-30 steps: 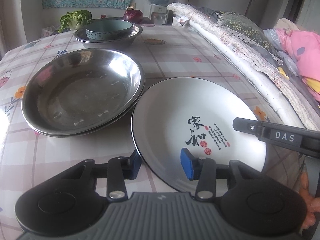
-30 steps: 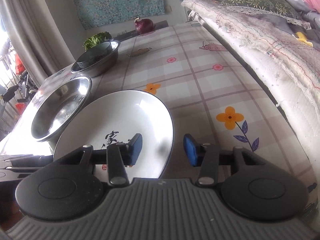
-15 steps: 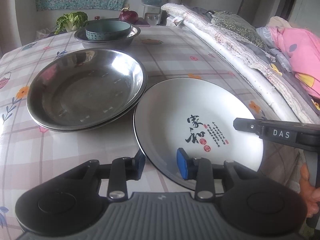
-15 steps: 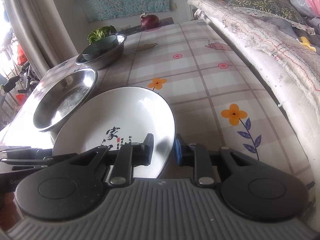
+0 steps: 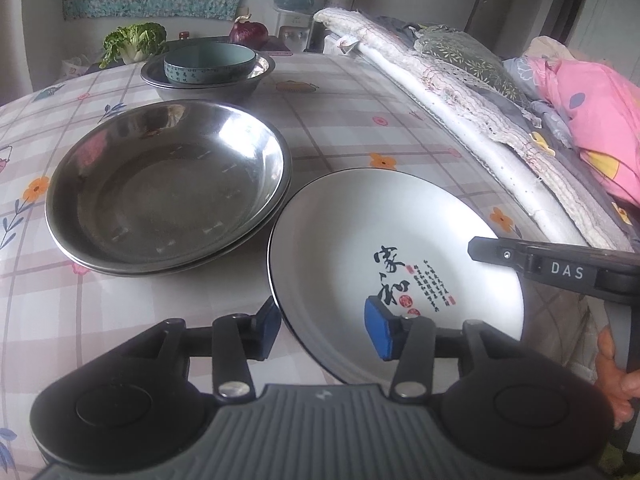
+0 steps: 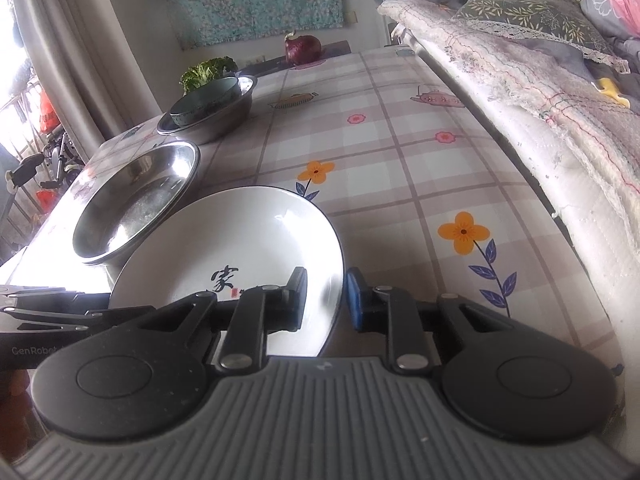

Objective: Organize plates and bowls
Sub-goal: 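Hold the white plate rim with both grippers, lifting it off the table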

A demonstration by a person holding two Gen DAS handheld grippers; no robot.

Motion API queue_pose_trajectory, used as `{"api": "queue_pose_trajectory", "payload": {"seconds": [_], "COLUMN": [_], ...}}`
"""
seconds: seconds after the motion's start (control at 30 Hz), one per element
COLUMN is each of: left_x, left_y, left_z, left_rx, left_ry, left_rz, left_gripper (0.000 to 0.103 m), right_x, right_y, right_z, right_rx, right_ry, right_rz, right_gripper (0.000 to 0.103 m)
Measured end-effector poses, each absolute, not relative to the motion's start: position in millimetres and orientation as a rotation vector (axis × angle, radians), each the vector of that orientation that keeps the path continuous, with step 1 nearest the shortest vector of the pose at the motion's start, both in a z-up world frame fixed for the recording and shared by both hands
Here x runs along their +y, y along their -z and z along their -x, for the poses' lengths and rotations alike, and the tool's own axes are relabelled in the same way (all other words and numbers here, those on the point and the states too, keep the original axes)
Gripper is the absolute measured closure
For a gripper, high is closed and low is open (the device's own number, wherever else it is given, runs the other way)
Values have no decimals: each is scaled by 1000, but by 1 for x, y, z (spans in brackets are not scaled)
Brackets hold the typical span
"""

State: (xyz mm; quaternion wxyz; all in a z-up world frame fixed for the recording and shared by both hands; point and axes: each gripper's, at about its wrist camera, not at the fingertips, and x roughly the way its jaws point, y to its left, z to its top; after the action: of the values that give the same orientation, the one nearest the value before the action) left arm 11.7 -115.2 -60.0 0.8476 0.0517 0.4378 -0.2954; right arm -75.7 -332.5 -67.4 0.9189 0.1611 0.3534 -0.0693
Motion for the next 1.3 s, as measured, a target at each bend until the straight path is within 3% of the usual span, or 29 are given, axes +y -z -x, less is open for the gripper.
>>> {"api": "queue_pose_trajectory", "payload": {"seconds": [1.3], "left_x": [-122], "left_y": [65], "left_z": [-23], "left_rx": [917], "left_ry": [562], "left_rz": [-132], "left_gripper": [69], "right_x": [-329], "right_y": [76], "right_z": [67], "right_rx": [744], "right_ry": [144], "right_rz": [-306], "right_gripper": [83]}}
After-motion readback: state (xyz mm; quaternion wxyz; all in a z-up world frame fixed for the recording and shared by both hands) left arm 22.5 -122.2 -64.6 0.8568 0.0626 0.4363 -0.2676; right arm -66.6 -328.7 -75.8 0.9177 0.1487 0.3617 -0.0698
